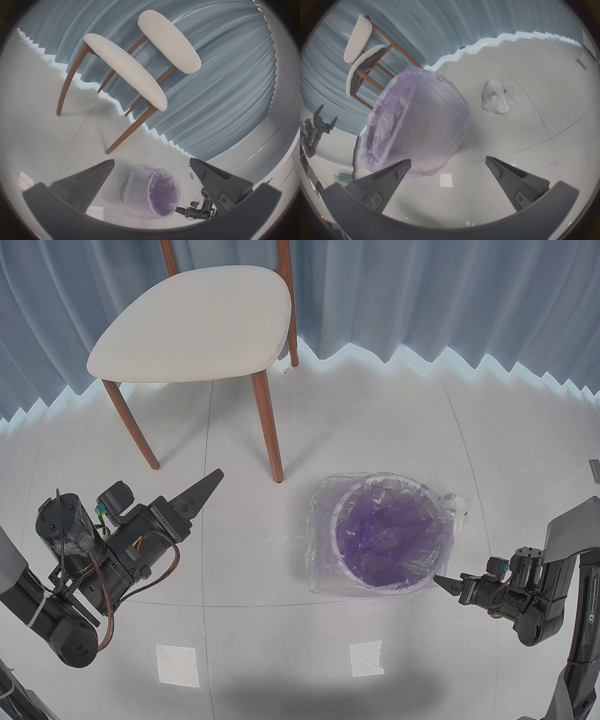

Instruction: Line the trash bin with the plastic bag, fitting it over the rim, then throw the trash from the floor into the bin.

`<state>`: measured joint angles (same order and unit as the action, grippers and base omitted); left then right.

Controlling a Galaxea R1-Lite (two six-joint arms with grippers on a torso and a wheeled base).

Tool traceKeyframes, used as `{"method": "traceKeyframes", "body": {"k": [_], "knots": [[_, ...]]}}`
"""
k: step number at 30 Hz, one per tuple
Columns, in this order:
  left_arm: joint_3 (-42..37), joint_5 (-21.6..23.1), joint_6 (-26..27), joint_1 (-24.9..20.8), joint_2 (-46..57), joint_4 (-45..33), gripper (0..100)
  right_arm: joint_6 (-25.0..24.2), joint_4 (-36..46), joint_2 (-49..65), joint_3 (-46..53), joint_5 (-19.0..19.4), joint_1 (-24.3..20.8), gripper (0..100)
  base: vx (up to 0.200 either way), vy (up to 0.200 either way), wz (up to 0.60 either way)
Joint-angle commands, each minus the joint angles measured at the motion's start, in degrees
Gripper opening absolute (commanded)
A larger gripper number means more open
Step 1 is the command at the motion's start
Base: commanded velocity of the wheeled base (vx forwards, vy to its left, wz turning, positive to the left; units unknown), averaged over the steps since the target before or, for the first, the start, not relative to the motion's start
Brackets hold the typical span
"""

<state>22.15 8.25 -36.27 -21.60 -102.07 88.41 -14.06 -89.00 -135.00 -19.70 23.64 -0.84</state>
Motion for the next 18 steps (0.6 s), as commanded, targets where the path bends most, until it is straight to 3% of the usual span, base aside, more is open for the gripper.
{"method": "traceKeyframes", "body": {"k": [1,8,18], "knots": [[-0.18,-0.78,0.06,-0.46,-0.23,0.01,100,0.08,-1.0,-3.87,-0.87,0.01,-0.13,100,0.0,0.0,0.0],[-0.44,-1.31,4.45,-0.9,-0.41,0.01,100,-0.53,-1.0,-7.03,-3.24,-0.35,-1.18,100,0.0,0.0,0.0],[-0.53,-1.31,4.45,-1.25,-0.06,0.01,100,-4.14,-1.0,-6.33,-5.52,-0.43,-1.18,100,0.0,0.0,0.0]]}}
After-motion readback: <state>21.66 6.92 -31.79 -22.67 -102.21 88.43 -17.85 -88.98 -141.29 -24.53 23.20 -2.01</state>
